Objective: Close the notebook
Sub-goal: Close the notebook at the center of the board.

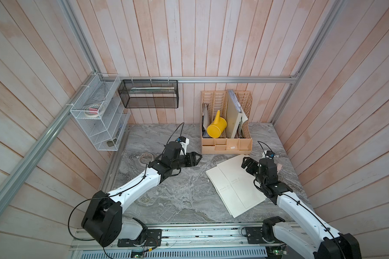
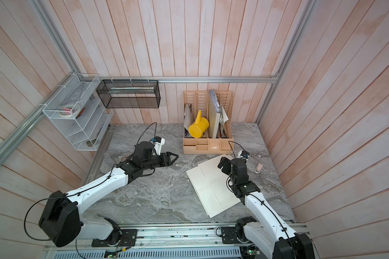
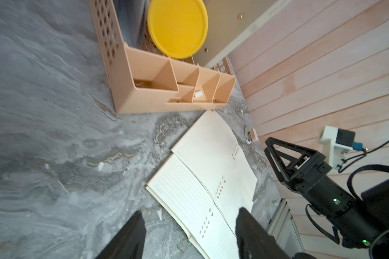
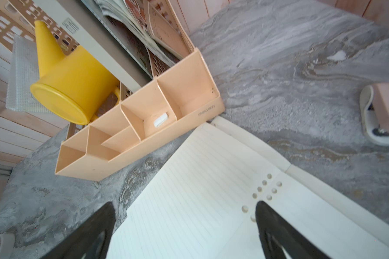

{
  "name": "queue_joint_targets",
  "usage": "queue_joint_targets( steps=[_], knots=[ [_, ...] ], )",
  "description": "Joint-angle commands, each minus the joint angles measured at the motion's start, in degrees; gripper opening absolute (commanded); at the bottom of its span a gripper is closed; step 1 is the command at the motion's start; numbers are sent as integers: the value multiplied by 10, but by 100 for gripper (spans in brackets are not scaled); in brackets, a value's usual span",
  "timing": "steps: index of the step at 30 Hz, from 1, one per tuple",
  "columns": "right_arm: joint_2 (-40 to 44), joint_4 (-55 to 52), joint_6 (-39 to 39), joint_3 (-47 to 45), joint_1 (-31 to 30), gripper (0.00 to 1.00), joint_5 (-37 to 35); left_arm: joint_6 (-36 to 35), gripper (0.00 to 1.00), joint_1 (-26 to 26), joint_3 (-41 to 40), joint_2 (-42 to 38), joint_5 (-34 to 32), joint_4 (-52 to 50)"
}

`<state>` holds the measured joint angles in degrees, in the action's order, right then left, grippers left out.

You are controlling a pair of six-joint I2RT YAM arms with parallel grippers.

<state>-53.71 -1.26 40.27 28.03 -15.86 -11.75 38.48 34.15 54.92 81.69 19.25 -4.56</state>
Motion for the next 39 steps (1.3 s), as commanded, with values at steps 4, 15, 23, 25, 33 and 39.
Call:
queue_joint_targets(
  steps=[4, 15, 23, 25, 33, 39],
  knots=[
    [42, -45, 74, -39, -11, 98, -8, 114, 60, 41, 14, 71, 20, 49],
    [59, -56, 102, -73, -22, 98, 24, 217, 53, 87, 62, 186, 35, 124],
    [65, -63, 103, -84, -22, 98, 22, 242, 51, 90, 127, 265, 55, 116],
    [65, -67, 103, -87, -22, 98, 20, 244, 49, 94, 144, 284, 56, 105],
    [64, -67, 103, -102, -22, 98, 30, 264, 49, 112, 160, 325, 56, 122],
    [66, -76, 102, -107, -22, 98, 29, 277, 49, 120, 163, 349, 61, 139]
  ],
)
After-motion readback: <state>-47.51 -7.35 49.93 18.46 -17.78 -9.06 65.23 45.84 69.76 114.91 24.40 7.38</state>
